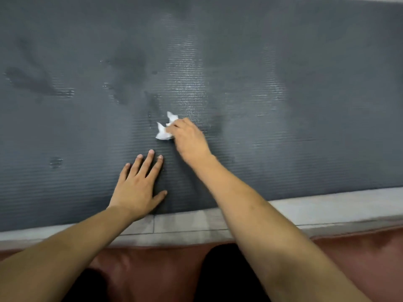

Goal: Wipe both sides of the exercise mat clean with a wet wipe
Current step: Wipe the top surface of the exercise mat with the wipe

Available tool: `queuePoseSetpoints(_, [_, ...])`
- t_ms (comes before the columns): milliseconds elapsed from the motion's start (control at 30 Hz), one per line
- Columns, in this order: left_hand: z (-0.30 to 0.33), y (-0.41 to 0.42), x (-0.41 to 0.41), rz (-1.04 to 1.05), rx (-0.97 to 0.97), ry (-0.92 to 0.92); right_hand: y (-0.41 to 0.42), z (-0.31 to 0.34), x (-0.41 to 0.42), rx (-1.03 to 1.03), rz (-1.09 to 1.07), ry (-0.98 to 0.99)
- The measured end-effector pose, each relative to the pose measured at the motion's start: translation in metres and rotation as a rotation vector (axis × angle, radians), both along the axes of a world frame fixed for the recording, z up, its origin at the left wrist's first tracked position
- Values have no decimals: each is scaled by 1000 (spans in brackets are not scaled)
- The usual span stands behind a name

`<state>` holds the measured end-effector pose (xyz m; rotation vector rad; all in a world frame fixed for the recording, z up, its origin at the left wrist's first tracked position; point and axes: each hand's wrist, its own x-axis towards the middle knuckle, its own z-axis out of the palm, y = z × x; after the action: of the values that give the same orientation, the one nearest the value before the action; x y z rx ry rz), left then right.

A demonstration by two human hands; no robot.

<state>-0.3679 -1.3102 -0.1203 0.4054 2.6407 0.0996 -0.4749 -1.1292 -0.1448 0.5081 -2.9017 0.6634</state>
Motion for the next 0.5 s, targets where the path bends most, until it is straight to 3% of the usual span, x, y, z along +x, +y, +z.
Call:
queuePoseSetpoints(133, [3, 4, -4, -8, -70, -64, 131, 4, -10, 269, -335, 66])
queuePoseSetpoints(233, [3, 9, -4, 15, -111, -93, 213, 12, -6, 414, -559, -74])
queuePoseSetpoints(500, [14, 24, -14, 24, -218, -214, 220, 21, -16, 321, -736, -184])
